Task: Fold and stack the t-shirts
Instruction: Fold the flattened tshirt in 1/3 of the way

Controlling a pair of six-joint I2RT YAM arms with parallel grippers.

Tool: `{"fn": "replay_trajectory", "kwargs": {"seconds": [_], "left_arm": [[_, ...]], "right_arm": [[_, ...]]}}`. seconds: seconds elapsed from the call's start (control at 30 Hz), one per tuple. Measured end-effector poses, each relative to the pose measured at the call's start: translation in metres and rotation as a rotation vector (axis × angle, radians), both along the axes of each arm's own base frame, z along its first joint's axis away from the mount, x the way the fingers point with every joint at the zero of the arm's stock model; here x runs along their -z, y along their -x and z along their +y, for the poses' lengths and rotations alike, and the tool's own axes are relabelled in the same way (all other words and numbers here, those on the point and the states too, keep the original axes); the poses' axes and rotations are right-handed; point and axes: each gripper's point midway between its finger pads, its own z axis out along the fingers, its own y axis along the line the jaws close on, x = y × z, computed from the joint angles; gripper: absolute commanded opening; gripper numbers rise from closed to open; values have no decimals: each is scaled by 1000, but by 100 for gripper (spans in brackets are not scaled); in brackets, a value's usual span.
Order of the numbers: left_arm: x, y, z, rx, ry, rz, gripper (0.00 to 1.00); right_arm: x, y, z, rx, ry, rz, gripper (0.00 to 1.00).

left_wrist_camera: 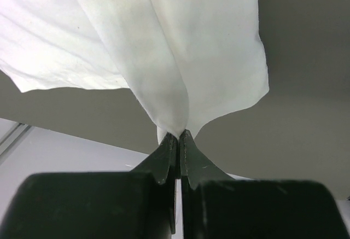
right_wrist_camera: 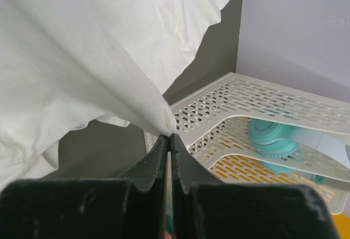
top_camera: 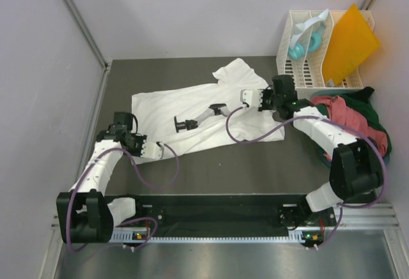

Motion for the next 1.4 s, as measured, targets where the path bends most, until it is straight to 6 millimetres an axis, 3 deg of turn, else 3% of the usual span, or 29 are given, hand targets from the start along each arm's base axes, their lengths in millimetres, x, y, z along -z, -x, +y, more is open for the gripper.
{"fn": "replay_trajectory", "kwargs": {"seconds": [0.3, 0.7, 1.03, 1.4], "left_arm": [[6, -2, 0, -2, 0, 19, 0], [8, -4, 0, -2, 1, 15, 0], [12, -3, 0, -3, 1, 14, 0], [23, -24, 3, -34, 0, -85, 0]], "right_arm": [[1, -14, 2, 18, -5, -35, 0], [-44, -42, 19, 25, -77, -147, 0], [-30, -39, 39, -12, -70, -115, 0], [-24, -40, 42, -13, -64, -107, 1]]}}
